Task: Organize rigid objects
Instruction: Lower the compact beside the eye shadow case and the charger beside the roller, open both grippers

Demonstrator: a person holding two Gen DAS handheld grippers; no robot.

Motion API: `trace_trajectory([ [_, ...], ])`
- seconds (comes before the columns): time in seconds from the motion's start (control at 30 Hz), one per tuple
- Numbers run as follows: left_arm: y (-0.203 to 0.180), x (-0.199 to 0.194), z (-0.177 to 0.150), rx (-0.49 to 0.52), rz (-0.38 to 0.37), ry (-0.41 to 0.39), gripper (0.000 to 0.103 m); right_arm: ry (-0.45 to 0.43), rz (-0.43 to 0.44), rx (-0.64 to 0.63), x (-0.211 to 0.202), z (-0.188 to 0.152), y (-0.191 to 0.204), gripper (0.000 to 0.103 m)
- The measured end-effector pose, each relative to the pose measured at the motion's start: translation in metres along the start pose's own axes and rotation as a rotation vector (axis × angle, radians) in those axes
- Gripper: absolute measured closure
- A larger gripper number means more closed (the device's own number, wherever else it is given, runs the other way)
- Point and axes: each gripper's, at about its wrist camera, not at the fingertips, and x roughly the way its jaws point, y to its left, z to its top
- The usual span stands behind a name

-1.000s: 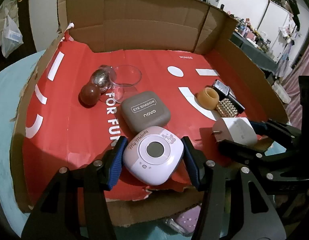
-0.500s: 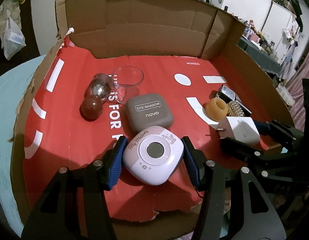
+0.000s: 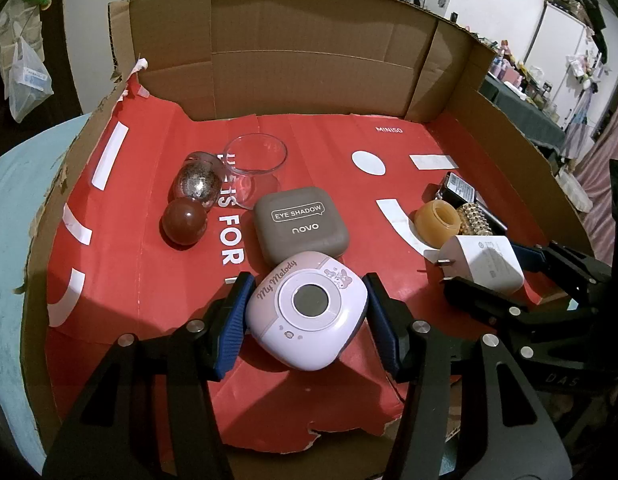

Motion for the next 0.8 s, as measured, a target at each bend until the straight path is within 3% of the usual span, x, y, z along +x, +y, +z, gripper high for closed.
trace_trajectory([
  [0.8, 0.0003, 0.0013, 0.0008, -0.004, 0.001, 0.001, 0.05, 0.001, 0.001, 0.0, 0.0009, 0.0003, -0.0007, 0.028],
])
